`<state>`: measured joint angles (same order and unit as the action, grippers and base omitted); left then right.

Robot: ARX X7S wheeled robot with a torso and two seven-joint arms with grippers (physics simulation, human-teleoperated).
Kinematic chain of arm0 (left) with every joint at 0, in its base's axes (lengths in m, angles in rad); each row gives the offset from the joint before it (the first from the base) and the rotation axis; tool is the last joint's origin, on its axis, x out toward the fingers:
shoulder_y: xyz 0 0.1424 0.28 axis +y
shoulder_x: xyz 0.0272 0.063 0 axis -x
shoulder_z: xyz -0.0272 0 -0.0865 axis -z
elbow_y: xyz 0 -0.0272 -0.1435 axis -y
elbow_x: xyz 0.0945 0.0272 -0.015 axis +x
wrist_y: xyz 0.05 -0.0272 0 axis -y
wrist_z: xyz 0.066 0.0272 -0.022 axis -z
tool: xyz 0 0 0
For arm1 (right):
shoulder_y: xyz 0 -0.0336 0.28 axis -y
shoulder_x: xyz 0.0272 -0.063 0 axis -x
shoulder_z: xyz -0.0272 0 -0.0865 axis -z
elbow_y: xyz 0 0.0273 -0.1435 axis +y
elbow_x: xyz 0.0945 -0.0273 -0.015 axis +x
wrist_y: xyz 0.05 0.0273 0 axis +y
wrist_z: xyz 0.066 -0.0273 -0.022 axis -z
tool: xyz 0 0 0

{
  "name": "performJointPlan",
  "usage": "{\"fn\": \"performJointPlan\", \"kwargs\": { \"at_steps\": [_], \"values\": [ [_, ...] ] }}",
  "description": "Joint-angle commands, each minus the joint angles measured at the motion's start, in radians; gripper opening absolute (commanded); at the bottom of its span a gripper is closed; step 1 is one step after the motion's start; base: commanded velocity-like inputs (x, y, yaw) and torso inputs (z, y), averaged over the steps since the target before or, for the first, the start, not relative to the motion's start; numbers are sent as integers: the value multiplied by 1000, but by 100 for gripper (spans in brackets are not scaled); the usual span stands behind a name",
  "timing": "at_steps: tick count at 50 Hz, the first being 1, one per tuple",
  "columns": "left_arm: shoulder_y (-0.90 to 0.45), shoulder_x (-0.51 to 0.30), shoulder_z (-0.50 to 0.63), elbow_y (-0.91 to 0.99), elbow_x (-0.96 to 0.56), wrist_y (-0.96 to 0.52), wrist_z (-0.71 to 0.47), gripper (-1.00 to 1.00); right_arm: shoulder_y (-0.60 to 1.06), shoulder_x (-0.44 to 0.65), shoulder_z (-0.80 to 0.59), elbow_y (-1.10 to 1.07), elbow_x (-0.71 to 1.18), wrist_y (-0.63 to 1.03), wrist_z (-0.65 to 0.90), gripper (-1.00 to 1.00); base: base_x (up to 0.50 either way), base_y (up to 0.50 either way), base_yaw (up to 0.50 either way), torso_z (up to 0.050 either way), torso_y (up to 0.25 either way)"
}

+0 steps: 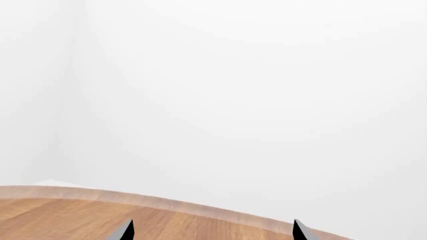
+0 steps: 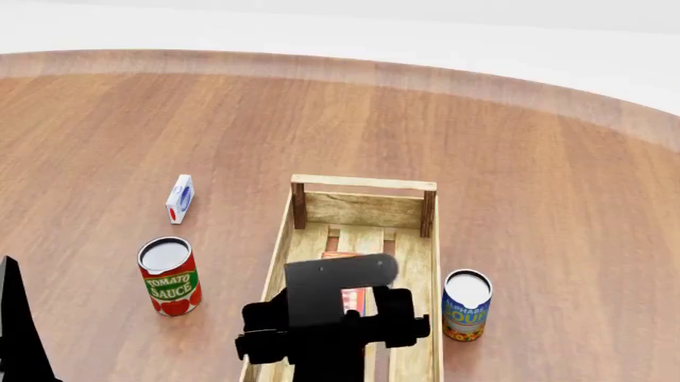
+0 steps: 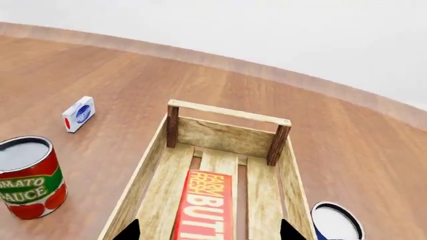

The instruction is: Pick up the butter and put it in the tray.

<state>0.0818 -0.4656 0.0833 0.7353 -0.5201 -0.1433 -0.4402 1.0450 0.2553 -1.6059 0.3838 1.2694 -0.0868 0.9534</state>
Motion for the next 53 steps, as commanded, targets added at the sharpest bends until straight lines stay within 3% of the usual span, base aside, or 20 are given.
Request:
{"fn": "performJointPlan", "kwargs": {
  "at_steps": [1, 26, 36, 53],
  "values": [
    [1, -1, 4, -3, 2, 6, 1, 100, 49, 106, -86, -211, -170, 36, 185, 100, 0, 0, 0, 0, 0],
    [0, 1, 38, -8, 21, 6, 4, 100, 73, 319, -188, -685, -478, 240, 614, 100, 0, 0, 0, 0, 0],
    [1, 1, 46, -10, 25, 8, 4, 100, -111, 386, -68, -825, -661, 369, 612, 100, 0, 0, 0, 0, 0],
    [-5, 3, 102, 10, 49, -17, 6, 100, -303, 411, 30, -851, -884, 415, 595, 100, 0, 0, 0, 0, 0]
  ]
}}
